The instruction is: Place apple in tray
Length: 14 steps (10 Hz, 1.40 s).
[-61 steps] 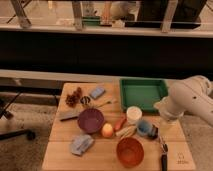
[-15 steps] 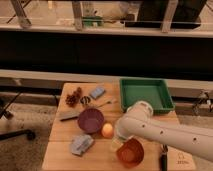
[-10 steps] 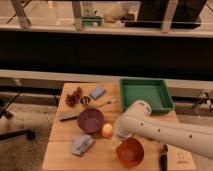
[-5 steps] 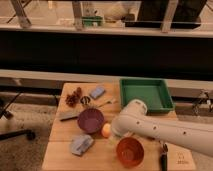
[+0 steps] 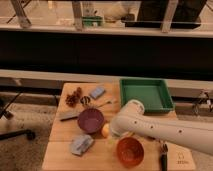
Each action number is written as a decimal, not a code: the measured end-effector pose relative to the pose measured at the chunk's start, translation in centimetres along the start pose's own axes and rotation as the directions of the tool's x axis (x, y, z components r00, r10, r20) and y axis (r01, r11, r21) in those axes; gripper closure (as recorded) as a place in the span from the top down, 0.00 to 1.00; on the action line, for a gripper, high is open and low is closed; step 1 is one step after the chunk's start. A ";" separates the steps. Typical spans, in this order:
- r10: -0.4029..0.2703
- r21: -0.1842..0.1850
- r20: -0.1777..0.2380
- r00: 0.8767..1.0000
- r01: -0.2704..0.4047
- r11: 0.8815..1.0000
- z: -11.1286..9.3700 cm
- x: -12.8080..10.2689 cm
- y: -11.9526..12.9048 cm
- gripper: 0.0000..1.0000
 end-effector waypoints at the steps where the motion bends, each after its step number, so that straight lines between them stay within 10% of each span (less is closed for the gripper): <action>1: -0.001 0.001 -0.001 1.000 0.001 1.000 0.3 -0.1 -0.3 0.80; 14: 0.002 -0.002 -0.017 1.000 -0.002 1.000 3.3 0.2 -2.7 0.80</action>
